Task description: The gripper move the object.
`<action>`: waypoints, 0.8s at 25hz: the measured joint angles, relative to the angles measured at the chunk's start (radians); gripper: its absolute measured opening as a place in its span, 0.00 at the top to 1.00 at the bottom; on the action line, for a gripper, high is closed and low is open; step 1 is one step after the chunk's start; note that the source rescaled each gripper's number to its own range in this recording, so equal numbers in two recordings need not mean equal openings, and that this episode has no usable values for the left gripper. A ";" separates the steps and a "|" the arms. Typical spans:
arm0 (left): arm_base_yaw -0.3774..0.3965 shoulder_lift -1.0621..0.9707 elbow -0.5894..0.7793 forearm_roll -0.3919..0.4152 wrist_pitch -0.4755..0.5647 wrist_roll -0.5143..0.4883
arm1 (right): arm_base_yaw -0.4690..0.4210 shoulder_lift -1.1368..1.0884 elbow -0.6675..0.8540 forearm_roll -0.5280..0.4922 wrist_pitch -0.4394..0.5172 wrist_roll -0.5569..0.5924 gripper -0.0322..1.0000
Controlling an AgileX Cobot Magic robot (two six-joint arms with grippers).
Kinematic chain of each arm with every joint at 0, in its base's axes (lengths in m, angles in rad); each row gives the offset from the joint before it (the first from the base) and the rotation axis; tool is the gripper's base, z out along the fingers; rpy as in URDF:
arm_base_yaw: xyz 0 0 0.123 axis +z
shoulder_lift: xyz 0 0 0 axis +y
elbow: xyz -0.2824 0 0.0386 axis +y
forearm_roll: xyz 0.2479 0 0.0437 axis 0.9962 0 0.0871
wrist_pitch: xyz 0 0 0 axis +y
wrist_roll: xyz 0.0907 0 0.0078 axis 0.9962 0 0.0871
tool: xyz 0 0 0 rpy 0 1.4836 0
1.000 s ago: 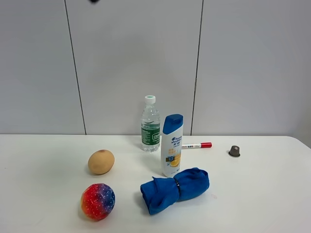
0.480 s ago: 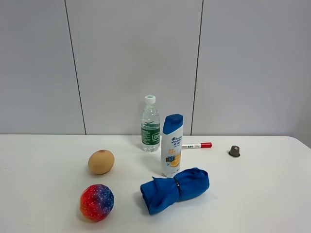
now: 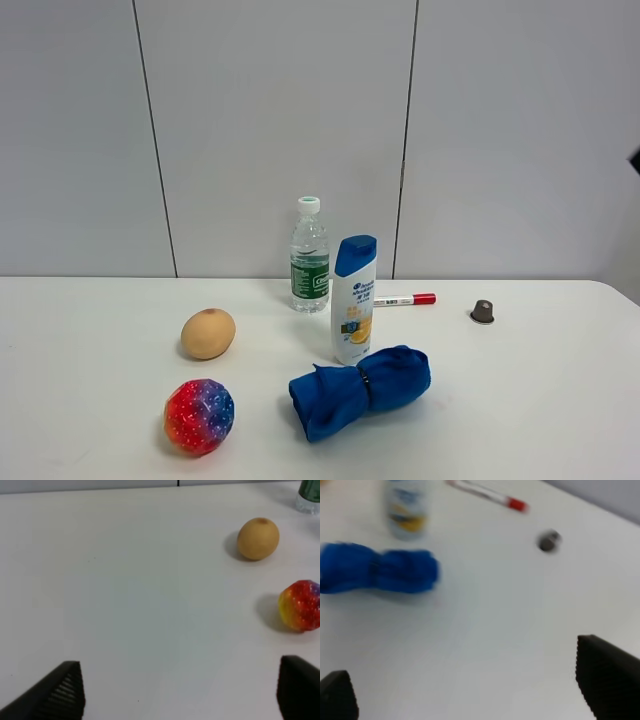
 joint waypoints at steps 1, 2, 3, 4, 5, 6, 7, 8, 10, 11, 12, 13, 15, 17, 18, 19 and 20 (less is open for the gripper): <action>0.000 0.000 0.000 0.000 0.000 0.000 | -0.047 -0.034 0.025 0.000 0.001 0.000 0.27; 0.000 0.000 0.000 0.000 0.000 0.000 | -0.101 -0.069 0.047 0.000 0.006 0.000 0.26; 0.000 0.000 0.000 0.000 0.000 0.000 | -0.151 -0.101 0.062 0.001 0.014 0.000 0.26; 0.000 0.000 0.000 0.000 0.000 0.000 | -0.195 -0.141 0.078 0.005 0.026 0.000 0.26; 0.000 0.000 0.000 0.000 0.000 0.000 | -0.228 -0.184 0.089 0.015 0.045 -0.001 0.26; 0.000 0.000 0.000 0.000 0.000 0.000 | -0.264 -0.227 0.097 0.030 0.067 -0.001 0.26; 0.000 0.000 0.000 0.000 0.000 0.000 | -0.295 -0.263 0.103 0.044 0.085 -0.002 0.26; 0.000 0.000 0.000 0.000 0.000 0.000 | -0.318 -0.306 0.110 0.059 0.110 -0.003 0.26; 0.000 0.000 0.000 0.000 0.000 0.000 | -0.354 -0.381 0.121 0.084 0.151 -0.004 0.26; 0.000 0.000 0.000 0.000 0.000 0.000 | -0.365 -0.421 0.129 0.099 0.172 -0.004 0.26; 0.000 0.000 0.000 0.000 0.000 0.000 | -0.372 -0.462 0.140 0.116 0.187 0.000 0.26; 0.000 0.000 0.000 0.000 0.000 0.000 | -0.378 -0.502 0.153 0.134 0.202 0.009 0.26; 0.000 0.000 0.000 0.000 0.000 0.000 | -0.381 -0.579 0.185 0.159 0.231 0.024 0.26; 0.000 0.000 0.000 0.000 0.000 0.000 | -0.381 -0.655 0.222 0.175 0.265 0.026 0.26; 0.000 0.000 0.000 0.000 0.000 0.000 | -0.381 -0.695 0.243 0.181 0.280 0.027 0.26; 0.000 0.000 0.000 0.000 0.000 0.000 | -0.381 -0.734 0.264 0.185 0.287 0.029 0.26; 0.000 0.000 0.000 0.000 0.000 0.000 | -0.381 -0.762 0.283 0.188 0.293 0.032 0.26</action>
